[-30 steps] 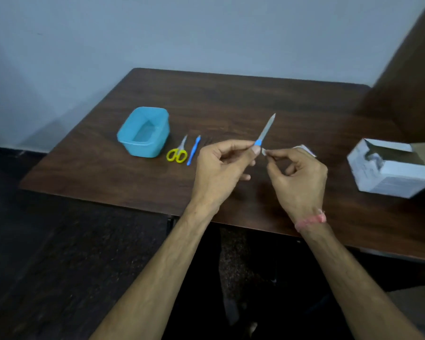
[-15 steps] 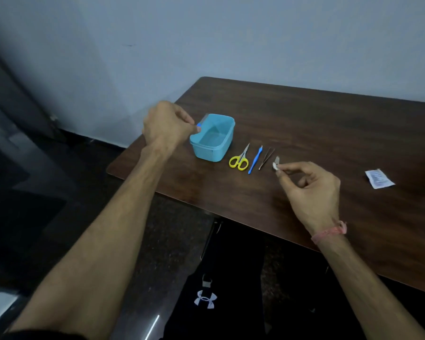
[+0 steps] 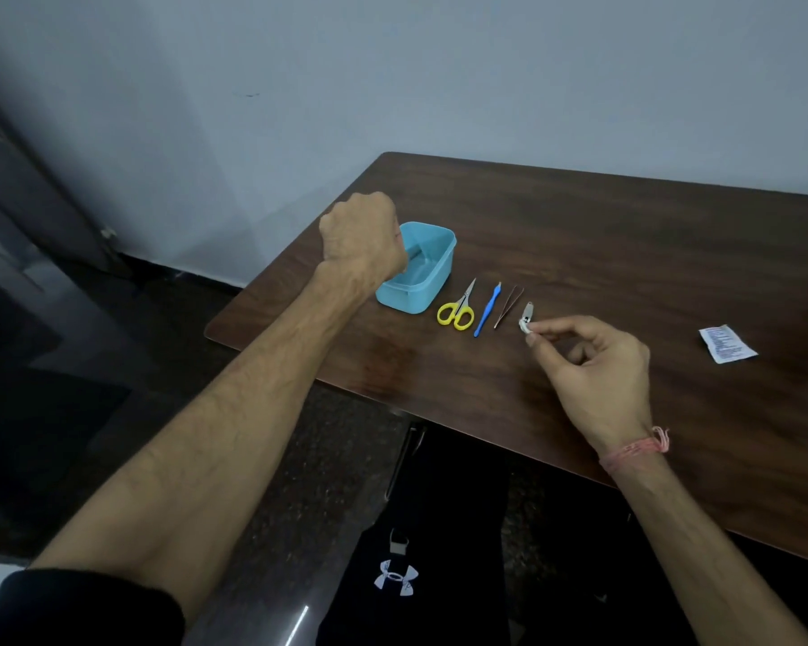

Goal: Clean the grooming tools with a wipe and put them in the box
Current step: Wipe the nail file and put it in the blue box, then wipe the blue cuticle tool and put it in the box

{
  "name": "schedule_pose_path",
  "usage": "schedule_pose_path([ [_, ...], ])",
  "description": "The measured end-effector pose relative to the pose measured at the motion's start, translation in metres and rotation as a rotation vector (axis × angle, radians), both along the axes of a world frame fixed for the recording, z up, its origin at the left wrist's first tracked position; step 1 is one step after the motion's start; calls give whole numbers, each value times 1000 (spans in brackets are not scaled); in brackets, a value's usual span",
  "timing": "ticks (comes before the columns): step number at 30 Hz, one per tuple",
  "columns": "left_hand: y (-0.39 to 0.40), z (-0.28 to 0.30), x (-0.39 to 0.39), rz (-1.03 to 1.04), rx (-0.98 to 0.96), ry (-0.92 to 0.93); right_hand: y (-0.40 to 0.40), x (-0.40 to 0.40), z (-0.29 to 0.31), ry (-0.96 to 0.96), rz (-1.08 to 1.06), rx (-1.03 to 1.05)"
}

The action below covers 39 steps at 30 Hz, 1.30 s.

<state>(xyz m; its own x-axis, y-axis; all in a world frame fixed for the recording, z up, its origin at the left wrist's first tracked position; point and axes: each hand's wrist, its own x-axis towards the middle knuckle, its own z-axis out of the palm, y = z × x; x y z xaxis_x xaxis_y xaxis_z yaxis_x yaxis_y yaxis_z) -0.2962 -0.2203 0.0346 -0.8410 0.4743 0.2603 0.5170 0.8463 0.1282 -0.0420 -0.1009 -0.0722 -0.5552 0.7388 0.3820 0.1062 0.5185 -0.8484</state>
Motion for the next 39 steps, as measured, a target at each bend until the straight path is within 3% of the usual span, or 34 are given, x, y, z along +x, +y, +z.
schedule_pose_path([
  [11,6,-5,1,3,-199,27,2,-1,-2,32,-10,-11],
  [17,3,-5,-2,1,-202,64,2,-1,-2,28,-5,-42],
  [20,1,-2,-2,-6,-142,46,3,-1,-2,24,-4,-47],
  [27,-16,-9,47,-167,309,35,5,-2,-6,59,-23,-72],
  [31,-10,-40,83,-271,190,-75,6,-2,-4,53,-27,-89],
  [39,11,-64,89,-197,188,-204,6,-1,-3,64,-60,-101],
])
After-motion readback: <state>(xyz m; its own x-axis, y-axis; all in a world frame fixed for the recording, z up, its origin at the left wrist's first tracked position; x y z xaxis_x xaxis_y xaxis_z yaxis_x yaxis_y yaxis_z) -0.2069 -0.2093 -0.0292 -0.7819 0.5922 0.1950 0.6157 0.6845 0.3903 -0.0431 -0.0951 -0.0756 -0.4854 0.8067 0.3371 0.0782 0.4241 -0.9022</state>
